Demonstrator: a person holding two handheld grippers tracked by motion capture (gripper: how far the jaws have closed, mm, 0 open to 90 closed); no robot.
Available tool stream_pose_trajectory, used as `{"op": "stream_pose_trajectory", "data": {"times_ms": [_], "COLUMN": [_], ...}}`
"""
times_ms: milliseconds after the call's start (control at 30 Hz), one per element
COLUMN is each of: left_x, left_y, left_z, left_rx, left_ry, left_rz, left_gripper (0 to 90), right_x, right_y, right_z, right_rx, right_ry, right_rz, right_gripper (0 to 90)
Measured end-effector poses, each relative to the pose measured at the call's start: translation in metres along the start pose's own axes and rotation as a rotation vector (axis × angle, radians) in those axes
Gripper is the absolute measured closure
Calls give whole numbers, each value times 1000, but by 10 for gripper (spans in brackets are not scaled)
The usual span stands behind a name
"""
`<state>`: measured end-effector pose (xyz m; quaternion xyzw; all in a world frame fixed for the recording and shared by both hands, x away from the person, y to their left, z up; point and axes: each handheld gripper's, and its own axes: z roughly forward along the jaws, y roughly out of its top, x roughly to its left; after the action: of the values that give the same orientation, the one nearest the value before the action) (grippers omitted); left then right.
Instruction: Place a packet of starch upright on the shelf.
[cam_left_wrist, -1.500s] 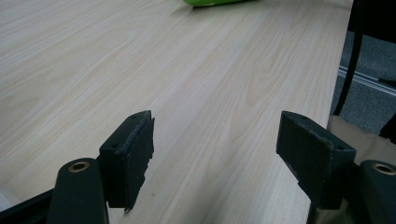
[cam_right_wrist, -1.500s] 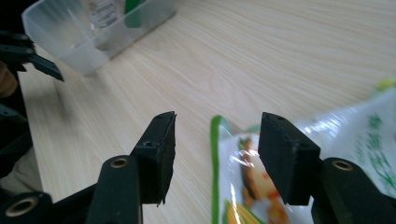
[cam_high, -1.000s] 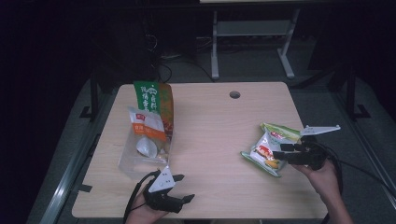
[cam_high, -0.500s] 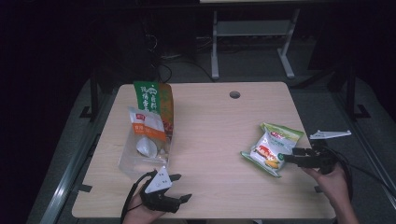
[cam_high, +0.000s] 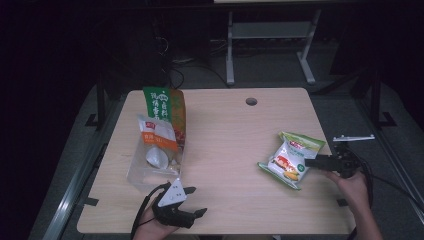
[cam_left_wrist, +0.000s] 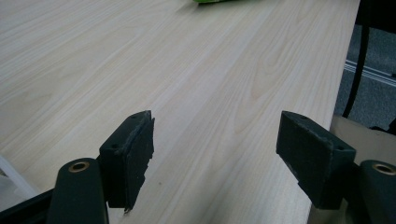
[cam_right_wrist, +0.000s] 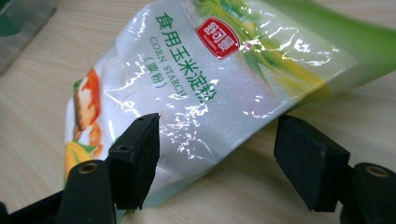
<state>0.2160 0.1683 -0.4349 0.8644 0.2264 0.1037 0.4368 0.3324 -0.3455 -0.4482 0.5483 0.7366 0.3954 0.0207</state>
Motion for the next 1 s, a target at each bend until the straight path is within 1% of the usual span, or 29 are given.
{"op": "stream_pose_trajectory", "data": {"times_ms": [33, 67, 133, 200, 267, 300, 333, 367, 400, 433, 467, 500, 567, 600, 667, 767, 900, 1000], "left_x": [0, 0, -1, -1, -1, -1, -2, -1, -1, -1, -1, -1, -1, -1, 0, 0, 1, 1], "left_y": [0, 0, 0, 1, 1, 1, 1, 1, 1, 1, 1, 1, 1, 1, 1, 1, 0, 0], "left_z": [0, 0, 1, 2, 2, 2, 2, 2, 2, 3, 3, 3, 3, 3, 3, 3, 1, 1], "left_rx": [1, 1, 0, 2, 0, 2, 4, 8, 10, 12, 14, 14, 15, 14, 15, 14, 12, 10], "left_ry": [0, -1, -2, -3, -4, -4, -5, -5, -5, -4, -5, -5, -5, -4, -4, -1, 3, 3], "left_rz": [2, 3, 5, 5, 0, 5, 7, 12, 11, 13, 12, 11, 11, 11, 9, 1, 1, -3], "left_gripper": [271, 271, 271, 271, 271, 271, 271, 271, 271, 271, 271, 271, 271, 271, 272, 272, 272, 272], "right_x": [-1, -4, -7, -8, -9, -9, -9, -9, -9, -8, -6, -5, -2, 0, 3, 7, 14, 24], "right_y": [0, -1, -1, -1, -1, -1, -2, -2, -3, -3, -3, -3, -2, -2, -1, -1, -2, 0], "right_z": [3, 5, 8, 11, 13, 14, 15, 15, 15, 16, 15, 15, 15, 15, 13, 10, 3, -3], "right_rx": [-1, -13, -27, -36, -39, -42, -49, -54, -62, -68, -67, -71, -69, -66, -54, -47, -69, -88], "right_ry": [7, 24, 53, 84, 116, 128, 130, 136, 144, 141, 144, 140, 121, 111, 93, 81, 84, 86], "right_rz": [12, 31, 62, 72, 91, 98, 100, 100, 87, 78, 76, 58, 24, 10, -14, -38, -66, -105], "right_gripper": [302, 312, 346, 394, 464, 489, 526, 582, 622, 676, 724, 741, 812, 830, 855, 866, 875, 878]}}
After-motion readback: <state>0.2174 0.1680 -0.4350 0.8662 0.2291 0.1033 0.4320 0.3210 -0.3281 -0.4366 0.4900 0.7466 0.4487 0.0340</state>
